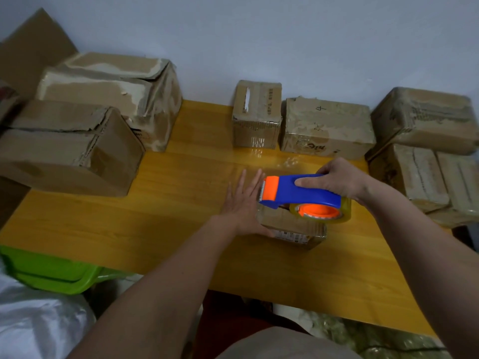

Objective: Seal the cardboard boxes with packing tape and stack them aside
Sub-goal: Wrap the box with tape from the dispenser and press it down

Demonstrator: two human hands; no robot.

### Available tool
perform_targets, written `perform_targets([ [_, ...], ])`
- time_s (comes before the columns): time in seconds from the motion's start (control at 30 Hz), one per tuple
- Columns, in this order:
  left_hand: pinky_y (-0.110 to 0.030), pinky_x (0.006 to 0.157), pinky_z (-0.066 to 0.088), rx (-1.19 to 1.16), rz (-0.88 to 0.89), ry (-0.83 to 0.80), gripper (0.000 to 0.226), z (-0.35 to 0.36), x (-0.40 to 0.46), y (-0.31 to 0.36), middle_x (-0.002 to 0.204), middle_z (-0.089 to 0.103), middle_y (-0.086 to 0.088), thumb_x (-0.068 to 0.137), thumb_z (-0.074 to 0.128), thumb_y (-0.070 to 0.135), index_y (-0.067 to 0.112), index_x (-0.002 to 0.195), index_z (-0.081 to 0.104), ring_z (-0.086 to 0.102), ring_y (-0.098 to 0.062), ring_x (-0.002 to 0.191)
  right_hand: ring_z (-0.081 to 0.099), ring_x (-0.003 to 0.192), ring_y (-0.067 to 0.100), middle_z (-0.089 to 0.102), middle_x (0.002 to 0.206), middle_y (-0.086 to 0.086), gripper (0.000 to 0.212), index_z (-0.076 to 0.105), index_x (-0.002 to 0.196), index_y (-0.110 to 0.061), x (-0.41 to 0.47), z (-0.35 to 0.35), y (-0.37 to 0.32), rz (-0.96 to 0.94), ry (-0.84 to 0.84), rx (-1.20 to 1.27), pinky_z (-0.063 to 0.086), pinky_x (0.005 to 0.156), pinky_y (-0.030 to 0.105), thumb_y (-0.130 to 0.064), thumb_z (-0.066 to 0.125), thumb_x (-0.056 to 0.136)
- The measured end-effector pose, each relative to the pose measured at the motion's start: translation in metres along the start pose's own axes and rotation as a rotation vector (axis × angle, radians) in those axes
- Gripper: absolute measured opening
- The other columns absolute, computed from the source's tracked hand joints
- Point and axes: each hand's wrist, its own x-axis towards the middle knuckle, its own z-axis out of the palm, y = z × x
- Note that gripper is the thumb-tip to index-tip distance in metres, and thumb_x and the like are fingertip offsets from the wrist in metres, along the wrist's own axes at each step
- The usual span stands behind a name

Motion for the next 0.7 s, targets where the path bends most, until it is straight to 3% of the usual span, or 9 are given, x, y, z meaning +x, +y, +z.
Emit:
perform_targets([
  [0.23,-0.068,0.111,-0.011,0.229,-0.037,-0.078,0.142,-0.004,0.003,0.003,0.149,-0.044,0.007,0.054,0.054,0.093,0.024,0.15,-0.025,-0.045,-0.028,0.134,0.065,0.065,0.013,0.069,0.07,0.002,0.043,0.065,0.079,-0.009,-0.005,-0.002,0.003,0.001,-0.058,-0.012,0.045,0.053,0.022,-0.051,0.073,0.071],
  [0.47,-0.069,0.11,-0.01,0.147,-0.056,-0.056,0.134,-0.002,0.004,0.008,0.155,-0.034,0.007,0.056,0.062,0.087,0.031,0.152,-0.013,-0.038,-0.027,0.139,0.061,0.066,0.018,0.068,0.073,0.007,0.047,0.066,0.077,-0.008,-0.019,-0.041,0.027,0.095,-0.065,-0.161,0.042,0.057,0.026,-0.053,0.075,0.069],
  [0.7,-0.065,0.112,-0.011,0.081,-0.116,-0.078,0.14,-0.004,0.002,0.017,0.155,-0.036,0.001,0.055,0.071,0.079,0.034,0.149,-0.022,-0.037,-0.028,0.139,0.063,0.074,0.019,0.068,0.08,0.007,0.044,0.065,0.083,-0.009,-0.011,-0.039,0.039,0.103,-0.088,-0.169,0.045,0.06,0.027,-0.05,0.077,0.07],
])
